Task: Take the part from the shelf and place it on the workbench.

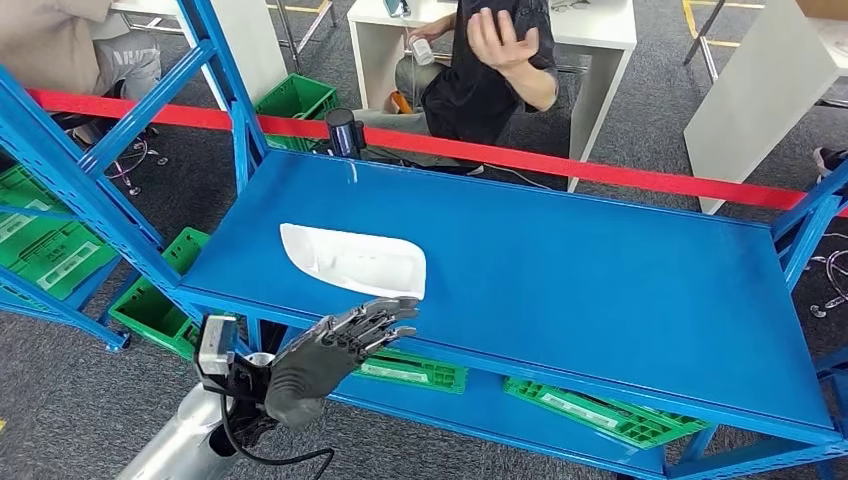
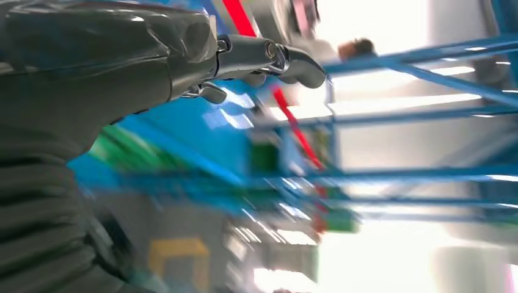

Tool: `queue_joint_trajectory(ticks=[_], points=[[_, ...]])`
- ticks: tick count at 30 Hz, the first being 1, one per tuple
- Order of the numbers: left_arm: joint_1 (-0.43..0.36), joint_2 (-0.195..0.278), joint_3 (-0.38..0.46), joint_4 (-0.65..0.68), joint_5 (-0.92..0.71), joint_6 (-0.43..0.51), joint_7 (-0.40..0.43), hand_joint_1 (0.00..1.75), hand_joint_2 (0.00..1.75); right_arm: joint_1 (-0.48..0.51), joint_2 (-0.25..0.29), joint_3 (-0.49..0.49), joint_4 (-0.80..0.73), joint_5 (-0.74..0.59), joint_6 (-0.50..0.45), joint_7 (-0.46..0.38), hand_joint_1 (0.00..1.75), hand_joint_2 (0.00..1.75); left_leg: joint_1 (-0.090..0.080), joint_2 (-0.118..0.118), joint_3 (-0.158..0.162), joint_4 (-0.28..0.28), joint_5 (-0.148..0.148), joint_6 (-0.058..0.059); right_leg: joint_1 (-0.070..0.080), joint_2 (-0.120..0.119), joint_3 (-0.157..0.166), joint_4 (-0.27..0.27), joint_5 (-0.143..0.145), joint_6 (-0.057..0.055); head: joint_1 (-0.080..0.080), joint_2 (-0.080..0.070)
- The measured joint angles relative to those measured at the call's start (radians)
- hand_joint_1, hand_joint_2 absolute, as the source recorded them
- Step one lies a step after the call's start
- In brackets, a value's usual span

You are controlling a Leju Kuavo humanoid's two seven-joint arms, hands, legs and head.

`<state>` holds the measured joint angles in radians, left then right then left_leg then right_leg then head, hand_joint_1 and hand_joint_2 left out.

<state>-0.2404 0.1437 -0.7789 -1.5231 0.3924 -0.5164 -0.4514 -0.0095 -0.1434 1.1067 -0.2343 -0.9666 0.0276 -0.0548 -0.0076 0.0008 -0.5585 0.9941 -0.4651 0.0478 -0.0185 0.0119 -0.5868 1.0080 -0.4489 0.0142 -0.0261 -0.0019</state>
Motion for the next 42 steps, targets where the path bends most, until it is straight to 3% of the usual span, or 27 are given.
queue_joint_trajectory(ticks=[2, 3, 5, 7, 8, 10, 11, 13, 17, 19, 21, 22, 23, 24, 25, 27, 28, 32, 34, 36, 37, 38, 39, 40, 42], points=[[-0.002, 0.0, 0.006, -0.012, -0.11, 0.059, -0.019, 0.0, 1.75, 0.001, -0.004, 0.002, 0.0, 0.003, -0.004, 0.0, 0.0, 0.0, 0.004, 0.004, 0.012, -0.022, 0.013, 0.003, 0.003, -0.002, -0.013, 0.023, -0.013, 0.003, 0.002, 0.0], [-0.003, -0.001, 0.007, -0.017, -0.152, 0.083, -0.025, 0.0, 1.75, 0.001, -0.005, 0.002, 0.0, 0.004, -0.004, 0.0, 0.0, 0.0, 0.006, 0.006, 0.017, -0.032, 0.02, 0.005, 0.004, -0.003, -0.031, 0.061, -0.032, 0.0, 0.003, 0.0], [-0.004, -0.002, 0.007, -0.022, -0.223, 0.121, -0.032, 0.0, 1.75, 0.0, -0.007, 0.003, 0.0, 0.003, -0.005, 0.0, 0.0, 0.0, 0.005, 0.009, 0.015, -0.034, 0.024, 0.008, 0.001, -0.004, -0.09, 0.187, -0.087, -0.007, 0.004, 0.0], [-0.003, -0.002, 0.005, -0.023, -0.274, 0.149, -0.038, 0.0, 1.75, -0.001, -0.008, 0.003, 0.0, 0.001, -0.006, 0.0, 0.0, 0.0, 0.003, 0.01, 0.013, -0.032, 0.024, 0.008, -0.003, -0.005, -0.131, 0.276, -0.112, 0.002, 0.004, 0.0], [-0.003, -0.002, 0.005, -0.023, -0.292, 0.162, -0.04, 0.0, 1.75, -0.001, -0.009, 0.004, 0.001, 0.0, -0.006, 0.0, 0.0, 0.0, 0.004, 0.01, 0.013, -0.03, 0.023, 0.007, -0.005, -0.005, -0.124, 0.267, -0.103, 0.012, 0.004, 0.0], [-0.004, -0.002, 0.004, -0.024, -0.348, 0.206, -0.048, 0.0, 1.75, -0.005, -0.011, 0.004, 0.001, 0.001, -0.004, -0.001, 0.0, 0.0, 0.006, 0.009, 0.01, -0.017, 0.017, -0.001, -0.014, -0.009, -0.06, 0.141, -0.054, 0.036, 0.004, 0.0], [-0.006, -0.002, 0.004, -0.027, -0.394, 0.242, -0.052, 0.0, 1.75, -0.008, -0.011, 0.005, 0.002, 0.002, -0.002, -0.001, 0.0, 0.0, 0.005, 0.009, 0.006, -0.007, 0.011, -0.008, -0.015, -0.01, -0.027, 0.078, -0.034, 0.041, 0.004, 0.0], [-0.014, 0.0, 0.001, -0.034, -0.497, 0.322, -0.058, 0.0, 1.75, -0.018, -0.011, 0.008, 0.002, 0.008, 0.002, 0.0, 0.0, 0.0, 0.002, 0.009, -0.005, 0.011, 0.002, -0.019, -0.014, -0.01, 0.002, 0.018, -0.018, 0.031, 0.003, 0.0], [-0.035, 0.009, -0.008, -0.048, -0.642, 0.441, -0.058, 0.0, 1.75, -0.031, -0.009, 0.017, 0.003, 0.016, 0.011, 0.007, 0.0, 0.0, 0.008, 0.009, -0.019, 0.037, -0.015, -0.03, -0.015, -0.005, -0.002, 0.02, -0.015, 0.005, 0.002, 0.0], [-0.048, 0.018, -0.014, -0.054, -0.697, 0.492, -0.058, 0.0, 1.75, -0.038, -0.007, 0.019, 0.003, 0.018, 0.013, 0.008, 0.0, 0.0, 0.012, 0.008, -0.059, 0.125, -0.068, -0.043, -0.019, -0.005, -0.003, 0.019, -0.014, -0.002, 0.002, 0.0], [-0.056, 0.026, -0.021, -0.056, -0.757, 0.548, -0.05, 0.0, 1.75, -0.042, -0.005, 0.021, 0.003, 0.022, 0.014, 0.007, 0.0, 0.0, 0.015, 0.008, -0.122, 0.259, -0.126, -0.051, -0.018, -0.005, -0.004, 0.019, -0.014, -0.005, 0.001, 0.0], [-0.058, 0.03, -0.026, -0.056, -0.796, 0.579, -0.041, 0.0, 1.75, -0.043, -0.004, 0.022, 0.003, 0.024, 0.014, 0.007, 0.0, 0.0, 0.016, 0.008, -0.142, 0.299, -0.134, -0.052, -0.017, -0.005, -0.005, 0.019, -0.014, -0.005, 0.001, 0.0], [-0.06, 0.034, -0.031, -0.056, -0.839, 0.611, -0.03, 0.0, 1.75, -0.043, -0.002, 0.024, 0.003, 0.026, 0.015, 0.007, 0.0, 0.0, 0.017, 0.008, -0.144, 0.302, -0.122, -0.051, -0.017, -0.004, -0.004, 0.02, -0.014, -0.005, 0.001, 0.0], [-0.064, 0.038, -0.036, -0.056, -0.885, 0.643, -0.017, 0.0, 1.75, -0.043, 0.0, 0.025, 0.003, 0.029, 0.015, 0.007, 0.0, 0.0, 0.018, 0.007, -0.125, 0.262, -0.093, -0.047, -0.016, -0.003, -0.003, 0.019, -0.014, -0.005, 0.001, 0.0], [-0.069, 0.041, -0.041, -0.057, -0.927, 0.672, -0.006, 0.0, 1.75, -0.044, 0.003, 0.027, 0.003, 0.031, 0.016, 0.007, 0.0, 0.0, 0.017, 0.005, -0.092, 0.194, -0.055, -0.041, -0.016, -0.002, -0.001, 0.019, -0.014, -0.004, 0.001, 0.0], [-0.083, 0.049, -0.05, -0.057, -0.995, 0.721, 0.012, 0.0, 1.75, -0.046, 0.009, 0.029, 0.003, 0.033, 0.014, 0.006, 0.0, 0.0, 0.013, 0.0, -0.03, 0.066, -0.008, -0.028, -0.013, 0.0, -0.002, 0.019, -0.013, -0.002, 0.002, 0.0], [-0.089, 0.053, -0.056, -0.057, -1.022, 0.742, 0.019, 0.0, 1.75, -0.047, 0.012, 0.029, 0.003, 0.032, 0.007, 0.006, 0.0, 0.0, 0.01, -0.002, -0.016, 0.033, -0.001, -0.024, -0.012, 0.0, -0.004, 0.019, -0.012, 0.0, 0.002, 0.0], [-0.112, 0.068, -0.083, -0.052, -1.125, 0.807, 0.059, 0.0, 1.75, -0.047, 0.032, 0.029, 0.003, 0.024, -0.035, 0.006, 0.0, 0.0, 0.008, 0.0, -0.01, 0.003, 0.011, -0.011, -0.011, -0.002, -0.014, 0.023, -0.012, 0.014, 0.002, 0.0], [-0.13, 0.07, -0.097, -0.047, -1.207, 0.829, 0.097, 0.0, 1.75, -0.047, 0.038, 0.029, 0.003, 0.022, -0.046, 0.006, 0.0, 0.0, 0.011, 0.003, -0.006, -0.013, 0.022, -0.001, -0.008, -0.005, -0.053, 0.101, -0.051, 0.007, 0.004, 0.0], [-0.143, 0.073, -0.114, -0.04, -1.295, 0.837, 0.137, 0.0, 1.75, -0.047, 0.041, 0.03, 0.003, 0.021, -0.05, 0.006, 0.0, 0.0, 0.006, 0.004, -0.008, -0.014, 0.025, 0.003, -0.006, -0.005, -0.117, 0.237, -0.104, -0.001, 0.006, 0.0], [-0.145, 0.074, -0.121, -0.036, -1.323, 0.836, 0.151, 0.0, 1.75, -0.047, 0.042, 0.03, 0.003, 0.021, -0.051, 0.007, 0.0, 0.0, 0.003, 0.004, -0.008, -0.014, 0.025, 0.003, -0.006, -0.005, -0.139, 0.284, -0.118, 0.0, 0.006, 0.0], [-0.146, 0.076, -0.127, -0.033, -1.342, 0.835, 0.16, 0.0, 1.75, -0.046, 0.042, 0.03, 0.003, 0.021, -0.051, 0.007, 0.0, 0.0, 0.002, 0.004, -0.008, -0.013, 0.024, 0.003, -0.006, -0.005, -0.145, 0.297, -0.117, 0.005, 0.006, 0.0], [-0.149, 0.077, -0.132, -0.03, -1.352, 0.831, 0.167, 0.0, 1.75, -0.046, 0.042, 0.03, 0.003, 0.021, -0.051, 0.008, 0.0, 0.0, 0.001, 0.004, -0.008, -0.012, 0.024, 0.003, -0.006, -0.006, -0.129, 0.264, -0.099, 0.013, 0.006, 0.0], [-0.153, 0.078, -0.137, -0.028, -1.364, 0.826, 0.174, 0.0, 1.75, -0.046, 0.042, 0.03, 0.004, 0.021, -0.052, 0.009, 0.0, 0.0, 0.001, 0.003, -0.008, -0.01, 0.023, 0.001, -0.006, -0.007, -0.095, 0.195, -0.071, 0.021, 0.006, 0.0], [-0.163, 0.079, -0.146, -0.026, -1.386, 0.813, 0.184, 0.0, 1.75, -0.048, 0.043, 0.03, 0.004, 0.021, -0.052, 0.012, 0.0, 0.0, -0.002, 0.002, -0.009, -0.003, 0.019, -0.005, -0.005, -0.011, -0.026, 0.055, -0.023, 0.024, 0.005, 0.0]])
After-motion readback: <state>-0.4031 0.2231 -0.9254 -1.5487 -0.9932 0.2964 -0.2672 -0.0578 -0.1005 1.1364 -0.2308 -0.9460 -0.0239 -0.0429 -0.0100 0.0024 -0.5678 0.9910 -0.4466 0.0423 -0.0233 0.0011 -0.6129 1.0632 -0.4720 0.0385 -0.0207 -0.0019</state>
